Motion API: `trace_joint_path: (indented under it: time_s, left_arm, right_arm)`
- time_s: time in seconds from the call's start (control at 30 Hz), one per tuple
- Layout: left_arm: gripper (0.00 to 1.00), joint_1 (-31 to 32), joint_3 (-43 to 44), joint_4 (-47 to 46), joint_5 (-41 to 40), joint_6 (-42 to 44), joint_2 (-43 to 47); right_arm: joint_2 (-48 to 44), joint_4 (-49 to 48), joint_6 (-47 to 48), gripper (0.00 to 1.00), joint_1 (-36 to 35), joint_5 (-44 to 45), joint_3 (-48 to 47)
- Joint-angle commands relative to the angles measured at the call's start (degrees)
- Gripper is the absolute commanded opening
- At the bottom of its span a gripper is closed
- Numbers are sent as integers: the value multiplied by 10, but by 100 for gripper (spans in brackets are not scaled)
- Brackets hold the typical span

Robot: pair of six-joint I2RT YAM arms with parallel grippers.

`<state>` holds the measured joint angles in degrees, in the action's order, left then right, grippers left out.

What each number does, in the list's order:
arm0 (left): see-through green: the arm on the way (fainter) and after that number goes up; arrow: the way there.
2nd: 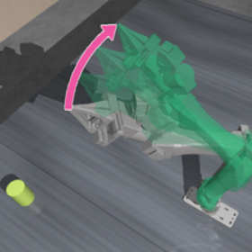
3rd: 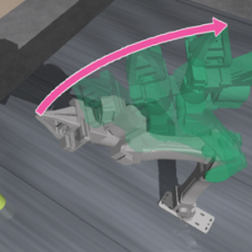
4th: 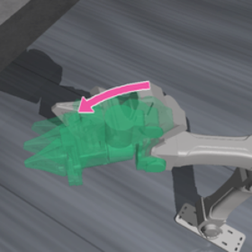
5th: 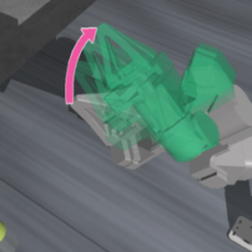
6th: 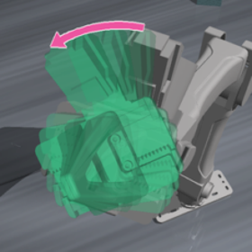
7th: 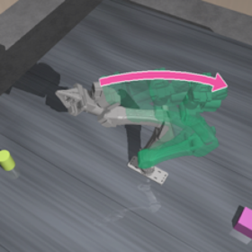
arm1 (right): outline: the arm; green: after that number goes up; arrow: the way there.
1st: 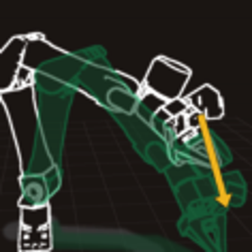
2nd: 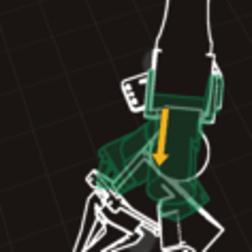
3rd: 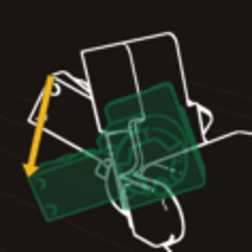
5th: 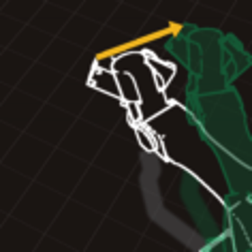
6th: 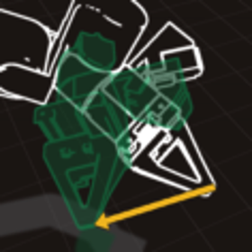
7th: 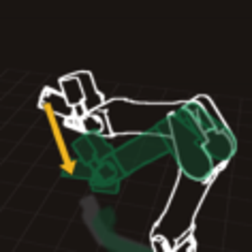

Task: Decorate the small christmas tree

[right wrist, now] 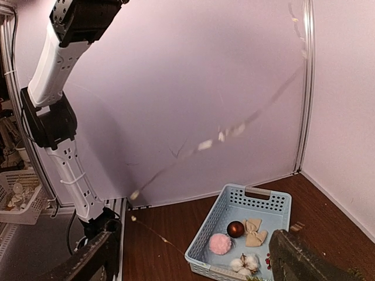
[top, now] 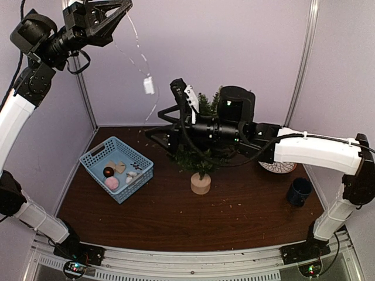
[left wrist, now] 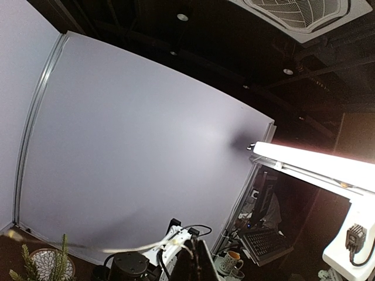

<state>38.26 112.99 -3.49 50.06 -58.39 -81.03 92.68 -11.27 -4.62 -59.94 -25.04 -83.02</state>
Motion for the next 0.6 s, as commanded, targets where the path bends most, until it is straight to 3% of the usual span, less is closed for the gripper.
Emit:
trace_joint_path:
  time_s: [0.0, 0.07, 0.27, 0.37, 0.57]
  left_arm:
    - [0, 3, -10, -40, -8, -9, 7]
    - [0, 3, -12, -41, -9, -9, 9]
    - [0, 3, -30, -42, -16, -1, 22]
    - [0, 3, -41, -47, -24, 1, 26]
    - [0, 3, -56, -53, -36, 7, 34]
  right_arm:
    - [21, -37, 6, 95, -9, 16, -26]
    - [32, -37, 6, 93, -12, 11, -36]
    - [42, -44, 14, 75, -22, -1, -49]
    - [44, -44, 20, 51, -27, -6, -54]
    - [36, -43, 32, 13, -32, -16, -58]
